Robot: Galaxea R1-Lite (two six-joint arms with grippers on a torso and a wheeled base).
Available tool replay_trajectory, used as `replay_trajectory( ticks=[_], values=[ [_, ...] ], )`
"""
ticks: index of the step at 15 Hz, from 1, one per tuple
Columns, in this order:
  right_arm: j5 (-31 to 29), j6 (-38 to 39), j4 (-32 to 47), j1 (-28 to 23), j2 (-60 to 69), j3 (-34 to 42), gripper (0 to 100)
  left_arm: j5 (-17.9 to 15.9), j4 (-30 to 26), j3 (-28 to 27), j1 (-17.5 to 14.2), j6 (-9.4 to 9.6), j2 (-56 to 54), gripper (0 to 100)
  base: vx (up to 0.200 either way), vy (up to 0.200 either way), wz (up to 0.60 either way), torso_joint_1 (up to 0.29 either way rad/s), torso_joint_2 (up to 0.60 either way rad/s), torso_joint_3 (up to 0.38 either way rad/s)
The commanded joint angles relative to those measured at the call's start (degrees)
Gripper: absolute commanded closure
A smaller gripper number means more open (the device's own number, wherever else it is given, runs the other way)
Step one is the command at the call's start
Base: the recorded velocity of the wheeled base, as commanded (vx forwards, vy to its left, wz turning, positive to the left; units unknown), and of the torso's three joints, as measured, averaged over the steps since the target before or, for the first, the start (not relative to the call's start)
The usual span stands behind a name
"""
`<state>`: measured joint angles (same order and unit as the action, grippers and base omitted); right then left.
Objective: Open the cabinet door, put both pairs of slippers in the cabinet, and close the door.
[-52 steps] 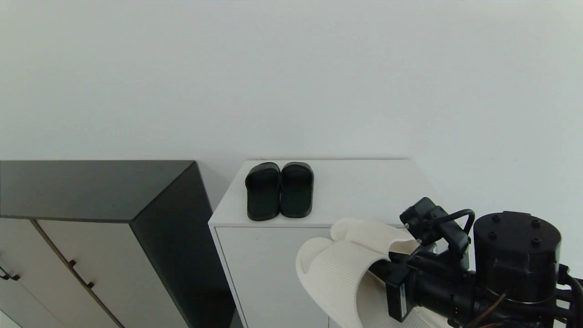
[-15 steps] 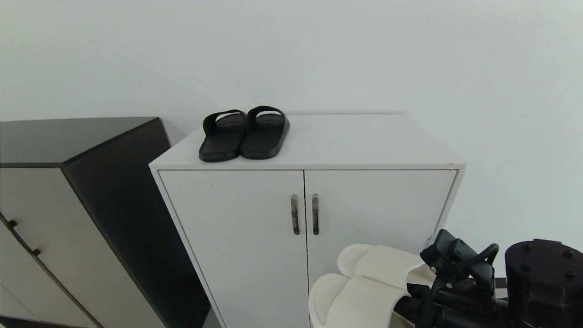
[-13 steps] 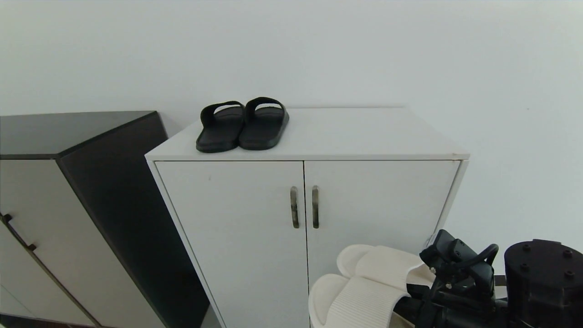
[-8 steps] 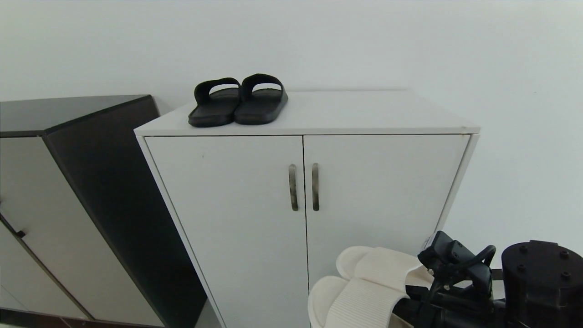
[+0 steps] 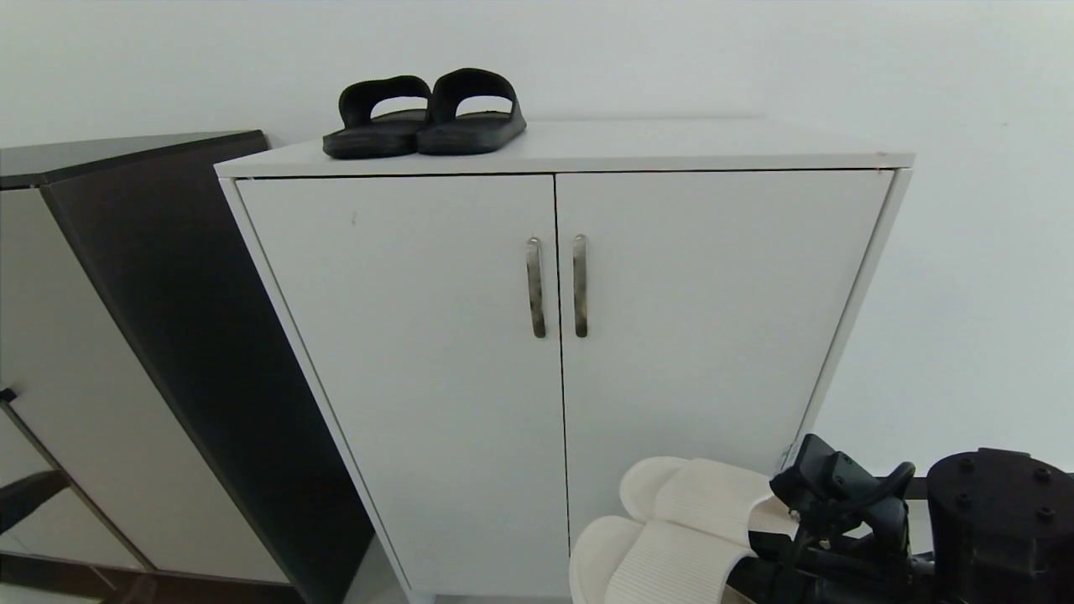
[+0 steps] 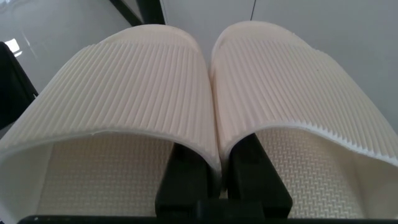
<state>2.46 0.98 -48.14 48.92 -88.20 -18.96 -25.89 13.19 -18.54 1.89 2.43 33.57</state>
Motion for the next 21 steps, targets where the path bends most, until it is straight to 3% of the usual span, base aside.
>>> replay_trajectory(
  ticks=[1,4,6,8,10,12,14,15,16,18,19,21],
  values=[
    [0.00,-0.01,-0.02,0.03,0.13,0.06,100,-2.23,7.02,-2.29,8.13,1.70,14.50,0,0.000,0.000,0.00,-0.002,0.09,0.095],
    [0.09,-0.01,-0.11,0.03,0.13,-0.03,100,3.22,7.90,-6.24,18.06,1.27,19.60,0,0.000,0.000,0.00,0.001,0.02,0.015],
    [0.09,-0.01,-0.02,0.03,0.13,-0.03,100,12.18,7.90,-9.67,30.01,-0.14,22.77,0,0.000,0.000,0.00,0.000,0.00,0.000],
    [0.09,-0.01,-0.02,0.03,0.13,-0.12,100,19.74,10.63,-12.31,37.84,-0.93,28.13,0,0.000,0.000,0.00,0.000,0.00,0.000],
    [0.09,-0.01,-0.02,0.03,0.04,-0.12,100,22.99,17.66,-14.86,41.35,-1.02,35.86,0,0.000,0.000,0.00,0.000,0.00,0.000],
    [-0.09,-0.01,-0.02,0.03,0.04,-0.12,100,23.26,23.99,-17.32,42.06,-1.02,43.16,0,0.000,0.000,0.00,0.000,0.00,0.000],
    [-0.09,-0.10,-0.02,0.03,0.04,-0.12,100,22.55,25.75,-19.87,43.90,-1.90,46.50,0,0.000,0.000,0.00,0.000,0.00,0.000],
    [-0.09,-0.10,-0.02,0.03,0.04,-0.12,100,20.09,25.31,-22.24,44.08,-3.04,48.17,0,0.000,0.000,0.00,0.000,0.00,0.000],
    [-0.09,-0.10,-0.02,0.03,0.04,-0.12,100,15.61,23.99,-24.44,43.99,-4.27,48.78,0,0.000,0.000,0.00,0.000,0.00,0.000],
    [-0.09,-0.10,-0.02,0.03,0.04,-0.03,100,7.96,17.04,-30.33,41.70,-8.75,48.87,0,0.000,0.000,0.00,0.000,0.00,0.000],
    [-0.09,-0.10,-0.02,0.03,0.04,-0.03,100,2.16,13.26,-34.10,39.68,-10.69,48.96,0,0.000,0.000,0.00,0.000,0.00,0.000],
    [-0.09,-0.54,-0.02,0.03,0.22,0.06,100,-3.99,9.13,-38.85,37.22,-12.80,50.10,0,0.000,0.000,0.00,0.000,0.00,0.000]
  ],
)
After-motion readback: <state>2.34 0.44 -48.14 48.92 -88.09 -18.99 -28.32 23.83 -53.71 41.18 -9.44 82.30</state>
